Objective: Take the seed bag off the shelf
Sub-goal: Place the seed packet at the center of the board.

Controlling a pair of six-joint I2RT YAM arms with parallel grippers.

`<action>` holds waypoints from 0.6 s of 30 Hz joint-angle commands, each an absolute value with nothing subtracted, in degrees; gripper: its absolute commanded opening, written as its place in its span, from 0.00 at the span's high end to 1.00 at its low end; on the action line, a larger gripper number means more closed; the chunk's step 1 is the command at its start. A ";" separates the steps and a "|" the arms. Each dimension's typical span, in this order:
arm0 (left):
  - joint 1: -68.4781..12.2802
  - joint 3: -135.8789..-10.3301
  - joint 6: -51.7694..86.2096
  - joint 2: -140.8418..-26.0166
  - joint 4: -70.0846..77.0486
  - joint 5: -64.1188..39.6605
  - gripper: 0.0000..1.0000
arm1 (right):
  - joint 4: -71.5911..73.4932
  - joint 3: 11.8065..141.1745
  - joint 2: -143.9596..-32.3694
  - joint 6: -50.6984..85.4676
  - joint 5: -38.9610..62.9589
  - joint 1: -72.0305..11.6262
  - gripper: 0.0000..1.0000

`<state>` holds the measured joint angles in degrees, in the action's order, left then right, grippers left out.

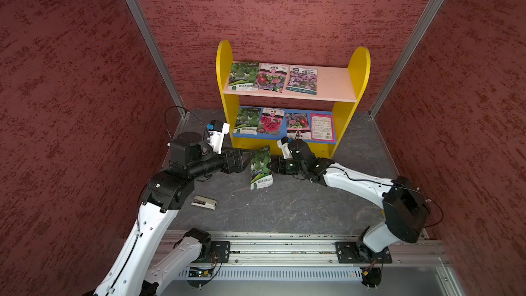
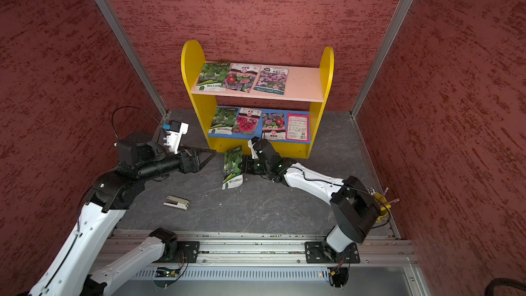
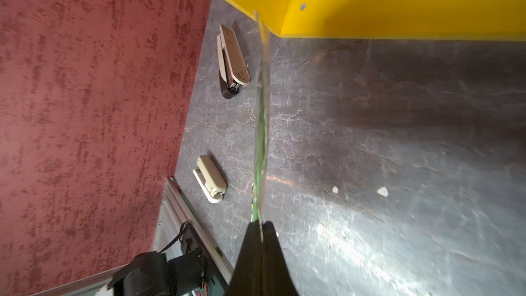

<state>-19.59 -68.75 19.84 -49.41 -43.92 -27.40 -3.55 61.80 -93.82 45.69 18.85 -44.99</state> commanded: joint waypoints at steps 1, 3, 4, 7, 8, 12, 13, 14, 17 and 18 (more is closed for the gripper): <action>-19.15 -68.20 19.33 -48.52 -45.39 -23.88 0.00 | 1.14 66.43 -97.63 47.53 16.78 -46.63 1.00; -19.07 -68.23 20.74 -48.47 -46.01 -21.37 0.00 | 0.97 68.81 -100.57 47.67 16.54 -47.41 1.00; -19.07 -68.36 21.04 -48.56 -46.56 -20.43 0.00 | 1.08 69.96 -102.07 47.89 16.52 -47.68 1.00; -18.97 -68.36 20.40 -48.79 -47.03 -20.10 0.00 | 0.93 73.13 -105.52 48.60 16.76 -48.28 1.00; -18.93 -68.59 20.29 -48.88 -47.59 -20.26 0.00 | 0.79 74.11 -106.50 48.83 16.74 -48.54 1.00; -18.95 -67.03 19.80 -47.32 -46.95 -18.46 0.00 | -0.31 77.49 -110.15 49.17 16.61 -49.72 1.00; -18.94 -65.79 19.05 -46.10 -45.26 -18.31 0.00 | -0.27 78.11 -110.95 49.28 16.52 -49.92 1.00; -18.92 -64.62 18.71 -44.96 -43.82 -17.97 0.00 | -0.43 78.70 -111.57 49.41 16.40 -50.22 1.00; -18.98 -63.26 18.95 -42.30 -42.33 -16.70 0.00 | -1.01 80.32 -113.85 49.94 15.92 -50.88 1.00; -18.84 -63.88 18.73 -42.33 -43.35 -16.63 0.00 | -1.16 80.76 -114.40 50.14 15.59 -51.04 1.00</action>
